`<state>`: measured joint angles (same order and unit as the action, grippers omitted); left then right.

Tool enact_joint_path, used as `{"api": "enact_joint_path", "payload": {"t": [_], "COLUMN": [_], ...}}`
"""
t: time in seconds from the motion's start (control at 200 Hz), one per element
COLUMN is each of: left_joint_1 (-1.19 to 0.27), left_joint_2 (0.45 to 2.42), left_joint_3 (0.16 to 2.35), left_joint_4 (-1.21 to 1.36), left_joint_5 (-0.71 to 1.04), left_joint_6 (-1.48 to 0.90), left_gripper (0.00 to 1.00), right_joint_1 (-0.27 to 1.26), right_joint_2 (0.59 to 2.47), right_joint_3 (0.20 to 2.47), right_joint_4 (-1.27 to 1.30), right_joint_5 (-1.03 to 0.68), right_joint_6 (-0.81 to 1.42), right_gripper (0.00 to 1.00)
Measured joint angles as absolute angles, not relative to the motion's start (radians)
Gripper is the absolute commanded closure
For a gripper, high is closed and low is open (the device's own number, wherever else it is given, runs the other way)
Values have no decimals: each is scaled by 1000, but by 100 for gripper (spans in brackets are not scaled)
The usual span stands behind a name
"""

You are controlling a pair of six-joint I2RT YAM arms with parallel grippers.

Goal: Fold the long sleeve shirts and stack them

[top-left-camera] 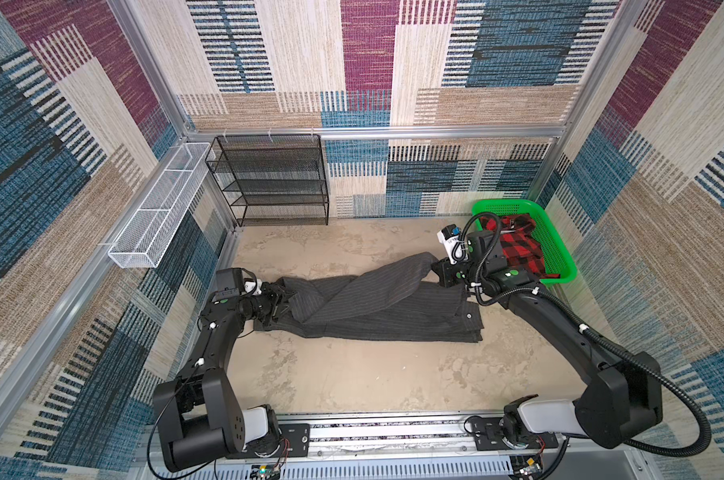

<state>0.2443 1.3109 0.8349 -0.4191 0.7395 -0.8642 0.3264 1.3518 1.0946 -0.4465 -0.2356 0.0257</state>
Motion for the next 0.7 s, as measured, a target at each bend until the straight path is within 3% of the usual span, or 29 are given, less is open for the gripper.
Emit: {"api": "enact_joint_path", "payload": {"t": [0.411, 0.631, 0.696], "left_joint_1": [244, 244, 244], "left_joint_2": [1304, 1287, 1279], "left_joint_3": [840, 840, 840], "left_joint_4": [-412, -416, -420], "left_joint_5": [764, 765, 765], "left_joint_6": [-865, -865, -864], "left_gripper": [51, 51, 51], "right_joint_1": [288, 284, 284], "right_joint_2": [1370, 1440, 1449], "right_joint_3": [977, 1010, 1027], "right_joint_4": [-516, -605, -630], "right_joint_5": [-171, -125, -120], "right_joint_6": [107, 168, 183], "right_gripper": [95, 55, 50]}}
